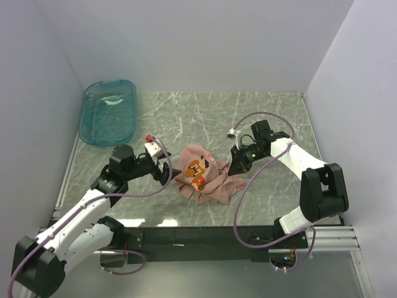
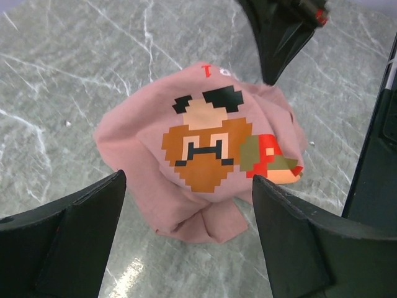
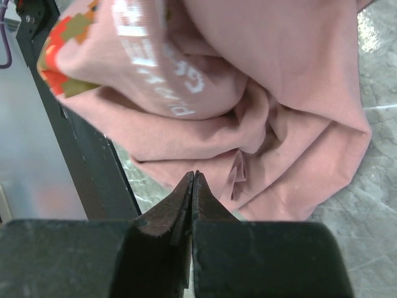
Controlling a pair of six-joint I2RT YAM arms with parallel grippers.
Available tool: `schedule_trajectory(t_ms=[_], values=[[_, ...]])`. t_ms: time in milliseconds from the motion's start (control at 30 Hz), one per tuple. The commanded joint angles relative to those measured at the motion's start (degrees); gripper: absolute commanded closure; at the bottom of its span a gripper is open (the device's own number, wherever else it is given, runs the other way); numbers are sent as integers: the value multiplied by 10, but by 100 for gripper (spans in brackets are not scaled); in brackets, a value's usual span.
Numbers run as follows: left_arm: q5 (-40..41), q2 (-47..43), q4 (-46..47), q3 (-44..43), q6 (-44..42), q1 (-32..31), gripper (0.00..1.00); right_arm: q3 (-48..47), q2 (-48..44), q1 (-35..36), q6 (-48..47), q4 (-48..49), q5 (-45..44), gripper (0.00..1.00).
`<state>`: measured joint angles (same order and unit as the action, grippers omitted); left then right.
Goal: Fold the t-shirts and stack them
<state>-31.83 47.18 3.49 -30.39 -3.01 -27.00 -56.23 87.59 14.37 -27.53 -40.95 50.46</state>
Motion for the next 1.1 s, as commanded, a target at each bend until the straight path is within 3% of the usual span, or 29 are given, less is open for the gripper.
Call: schedule_trajectory(t_ms=[0, 133, 200, 300, 433, 600, 700, 833, 933, 1033, 1067], values=[[-20, 47, 41, -26, -8, -2, 12, -13, -49, 0, -22, -15, 16, 100], [-14, 111, 45, -81, -29, -18, 13, -6, -61, -4, -19, -15, -7, 100], [-9, 156, 44, -103, -44, -29, 13, -14, -52, -3, -38, -34, -4, 76], [-7, 226, 19, -160, -88, -49, 13, -14, -51, -3, -72, -53, 9, 51], [-20, 304, -25, -249, -171, -67, 13, -1, -75, -3, -53, -26, 6, 39], [-74, 383, -111, -331, -281, -71, 13, 4, -85, -7, -39, -9, -5, 35], [-93, 442, -191, -410, -336, -71, 15, -2, -77, -12, -68, -27, 4, 35], [-110, 488, -238, -438, -384, -75, 17, -18, -50, -27, -109, -82, 37, 34], [-115, 501, -249, -440, -396, -87, 23, -17, -36, -31, -90, -73, 42, 34], [-106, 506, -264, -441, -408, -99, 35, -14, -23, -31, -55, -60, 48, 34], [-103, 506, -268, -441, -409, -102, 44, -14, -20, -30, -52, -61, 52, 34]])
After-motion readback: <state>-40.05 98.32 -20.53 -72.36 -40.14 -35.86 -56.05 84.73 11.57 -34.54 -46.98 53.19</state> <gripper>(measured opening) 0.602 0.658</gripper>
